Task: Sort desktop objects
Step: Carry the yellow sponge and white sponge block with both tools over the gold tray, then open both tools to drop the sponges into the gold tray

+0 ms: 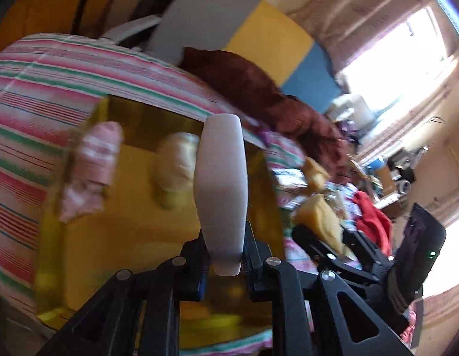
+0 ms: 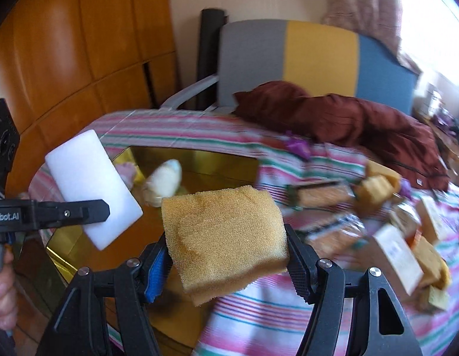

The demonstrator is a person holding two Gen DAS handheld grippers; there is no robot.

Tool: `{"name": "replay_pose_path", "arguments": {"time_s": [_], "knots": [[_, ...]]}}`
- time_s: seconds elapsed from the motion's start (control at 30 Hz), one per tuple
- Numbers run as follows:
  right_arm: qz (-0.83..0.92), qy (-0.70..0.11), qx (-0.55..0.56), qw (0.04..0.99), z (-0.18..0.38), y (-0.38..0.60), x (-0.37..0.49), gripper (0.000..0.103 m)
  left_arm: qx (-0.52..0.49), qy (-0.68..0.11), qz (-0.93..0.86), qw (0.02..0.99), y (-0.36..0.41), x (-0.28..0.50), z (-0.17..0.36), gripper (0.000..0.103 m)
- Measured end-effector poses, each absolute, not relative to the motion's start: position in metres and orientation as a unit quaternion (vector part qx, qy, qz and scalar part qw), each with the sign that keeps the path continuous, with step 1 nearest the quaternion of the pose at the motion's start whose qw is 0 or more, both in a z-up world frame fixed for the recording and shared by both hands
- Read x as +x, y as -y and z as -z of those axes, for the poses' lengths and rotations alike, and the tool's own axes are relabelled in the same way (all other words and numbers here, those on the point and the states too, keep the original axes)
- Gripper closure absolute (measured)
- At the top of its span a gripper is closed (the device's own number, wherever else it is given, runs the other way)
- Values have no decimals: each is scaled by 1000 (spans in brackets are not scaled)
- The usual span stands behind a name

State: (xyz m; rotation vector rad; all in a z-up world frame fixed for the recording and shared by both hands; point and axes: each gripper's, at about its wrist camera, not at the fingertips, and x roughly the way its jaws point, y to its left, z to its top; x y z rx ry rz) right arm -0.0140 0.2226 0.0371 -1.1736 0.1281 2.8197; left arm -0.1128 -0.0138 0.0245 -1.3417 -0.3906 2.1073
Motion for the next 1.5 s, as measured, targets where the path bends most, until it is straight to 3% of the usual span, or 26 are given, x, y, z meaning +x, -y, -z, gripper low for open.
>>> {"name": "replay_pose_path", "arguments": {"time_s": [0.3, 0.53, 0.67, 0.7, 0.83, 0.97, 1.2, 1.23, 1.33, 1.5], "knots": [[-895, 15, -447, 8, -10, -194, -92, 34, -576, 110, -767, 260, 34, -168, 12, 85], [-877, 29, -480, 10, 9, -193, -141, 26, -593, 42, -769, 238, 14, -205, 25, 83], [-884, -30, -467, 11, 1, -203, -130, 1, -598, 44, -768, 224, 5, -219, 28, 69], [-890, -44, -454, 13, -3, -206, -122, 0, -596, 50, -771, 220, 5, -222, 27, 62], [-901, -74, -428, 8, -16, -212, -99, 1, -579, 94, -780, 216, 10, -226, 18, 57], [-910, -76, -408, -4, -24, -215, -78, 24, -558, 107, -799, 198, 13, -221, 10, 56], [-912, -112, -394, -3, -25, -220, -53, 25, -558, 109, -796, 207, 10, -215, 20, 59], [-912, -118, -394, -4, -24, -222, -52, 25, -556, 112, -796, 211, 9, -216, 23, 61], [-912, -125, -390, 1, -24, -223, -44, 25, -576, 82, -784, 214, -3, -224, 35, 80], [-915, -131, -382, 9, -30, -233, -29, 25, -576, 62, -786, 214, -11, -217, 27, 80]]}}
